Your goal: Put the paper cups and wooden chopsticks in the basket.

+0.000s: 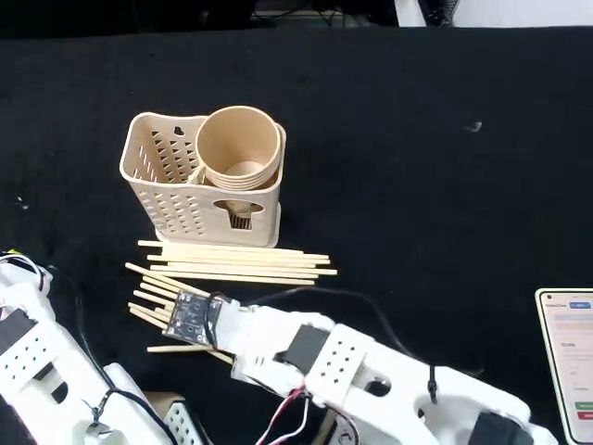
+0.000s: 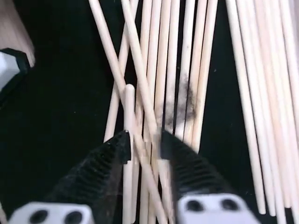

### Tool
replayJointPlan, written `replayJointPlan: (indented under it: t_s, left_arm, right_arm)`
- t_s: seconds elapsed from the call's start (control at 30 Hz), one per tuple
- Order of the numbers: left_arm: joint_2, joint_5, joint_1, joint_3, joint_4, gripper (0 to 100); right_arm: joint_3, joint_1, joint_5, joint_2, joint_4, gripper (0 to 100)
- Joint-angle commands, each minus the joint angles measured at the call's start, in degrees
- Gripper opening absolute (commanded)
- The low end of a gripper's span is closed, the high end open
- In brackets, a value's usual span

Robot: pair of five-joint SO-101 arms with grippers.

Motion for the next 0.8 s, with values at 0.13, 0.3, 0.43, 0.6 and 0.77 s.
replayJointPlan:
  t_s: [0.13,0.3,0.43,0.6,0.77]
  left_arm:
    - [-0.9,0.2,0.0,-1.3,-1.0,13]
    - [-0.9,0.2,0.0,-1.2,-1.0,13]
    - [-0.9,0.2,0.0,-1.2,-1.0,13]
    - [-0.9,0.2,0.0,-1.3,-1.0,13]
    - [-0.9,0.2,0.0,-1.3,-1.0,13]
  right_arm:
    - [-5.9,-0.1,0.4,12.5,-4.3,19.1]
    - [-10.2,0.3,0.2,17.8,-5.3,10.9]
    - [-12.4,1.8,0.1,15.2,-2.1,2.3]
    - [-14.1,3.9,0.4,8.1,4.8,1.1]
    - [-14.5,4.1,0.6,2.8,8.2,1.1]
